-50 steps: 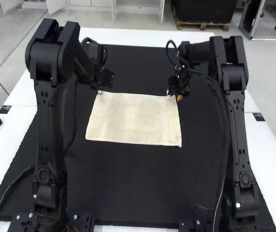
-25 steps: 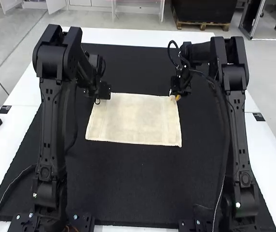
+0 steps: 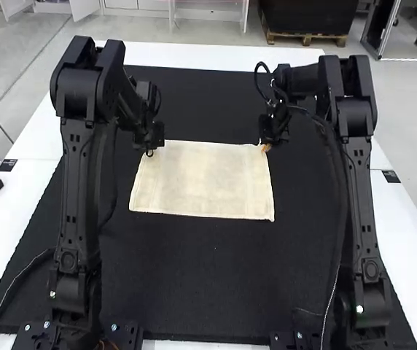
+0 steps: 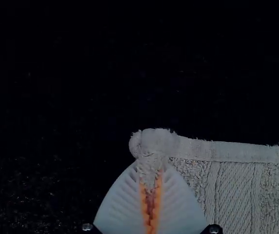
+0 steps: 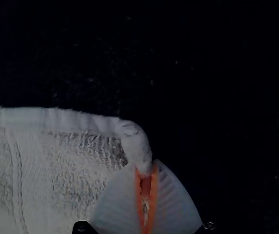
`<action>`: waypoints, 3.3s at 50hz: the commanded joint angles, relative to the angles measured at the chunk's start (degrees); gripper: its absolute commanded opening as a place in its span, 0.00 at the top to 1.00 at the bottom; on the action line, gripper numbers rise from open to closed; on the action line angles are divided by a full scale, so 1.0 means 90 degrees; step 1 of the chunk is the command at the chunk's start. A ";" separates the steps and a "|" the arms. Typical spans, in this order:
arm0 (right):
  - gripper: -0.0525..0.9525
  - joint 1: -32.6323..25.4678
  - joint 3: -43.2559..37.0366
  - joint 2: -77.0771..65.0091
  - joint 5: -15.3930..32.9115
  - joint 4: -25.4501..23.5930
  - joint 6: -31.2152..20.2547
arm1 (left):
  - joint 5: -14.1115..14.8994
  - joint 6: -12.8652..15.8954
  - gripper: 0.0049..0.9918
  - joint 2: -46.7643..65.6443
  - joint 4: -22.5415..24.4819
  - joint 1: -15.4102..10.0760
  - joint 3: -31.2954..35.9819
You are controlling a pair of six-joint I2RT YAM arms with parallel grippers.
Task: Fold the towel.
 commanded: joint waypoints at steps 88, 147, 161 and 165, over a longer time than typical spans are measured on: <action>0.96 -0.0050 -0.3344 -0.3503 -0.0597 -0.1119 0.1083 | -0.0502 0.0732 0.99 -0.3606 -0.0025 -0.0318 -0.3117; 0.96 -0.0040 -0.5952 -0.4343 -0.0411 0.0004 0.1503 | -0.0785 0.1386 0.99 -0.5813 -0.0435 0.0278 -0.5041; 0.93 -0.0089 -0.6255 -0.4372 -0.0264 0.0356 0.1542 | -0.0785 0.1962 0.66 -0.5881 -0.0162 -0.0035 -0.5470; 0.75 -0.0128 -0.6255 -0.4450 -0.0255 0.0444 0.1620 | -0.0785 0.2070 0.08 -0.5881 -0.0210 -0.0299 -0.5461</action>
